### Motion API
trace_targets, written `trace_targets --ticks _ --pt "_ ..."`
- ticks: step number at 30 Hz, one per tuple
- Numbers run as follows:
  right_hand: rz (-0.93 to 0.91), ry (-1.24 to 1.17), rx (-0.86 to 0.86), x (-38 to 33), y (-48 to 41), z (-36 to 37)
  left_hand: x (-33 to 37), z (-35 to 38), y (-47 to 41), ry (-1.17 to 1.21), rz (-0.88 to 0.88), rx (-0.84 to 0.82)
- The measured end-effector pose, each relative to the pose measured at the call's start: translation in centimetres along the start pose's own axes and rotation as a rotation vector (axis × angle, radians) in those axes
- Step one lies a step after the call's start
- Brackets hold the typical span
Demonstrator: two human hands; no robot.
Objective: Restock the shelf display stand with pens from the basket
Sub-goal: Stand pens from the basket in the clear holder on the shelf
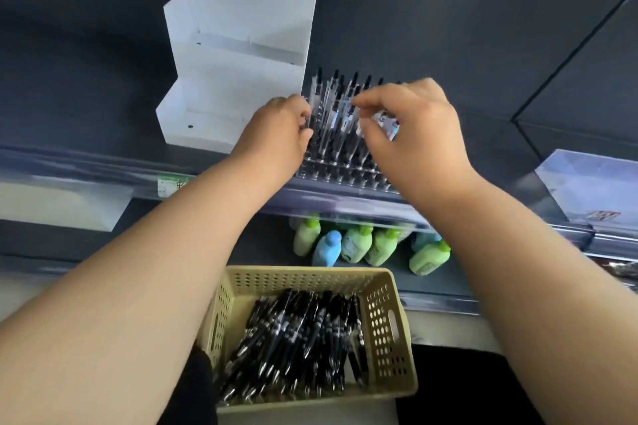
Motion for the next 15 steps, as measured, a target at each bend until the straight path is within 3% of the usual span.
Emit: trace_targets --ticks 3,9,12,15 --pt "0.093 -0.026 -0.064 1.4 7.0 1.3 1.0 -0.2 3.4 -0.026 0.066 -0.051" --pt "0.621 0.034 -0.474 6.5 20.4 3.3 0.9 1.7 10.5 -0.137 0.102 -0.28" --pt "0.828 -0.016 -0.498 7.3 22.4 2.5 -0.6 3.4 14.3 -0.187 0.042 -0.388" --pt "0.907 0.014 -0.527 7.6 23.6 1.5 -1.6 4.8 17.5 -0.24 -0.052 -0.547"
Point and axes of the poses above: each hand's wrist, its own y-axis away from the middle knuckle, its own z-axis out of the palm, x = y × z, the point moved 6 cm from there along -y, towards the middle knuckle, and after that the axes turned 13 degrees about -y, right-handed, at the moved point
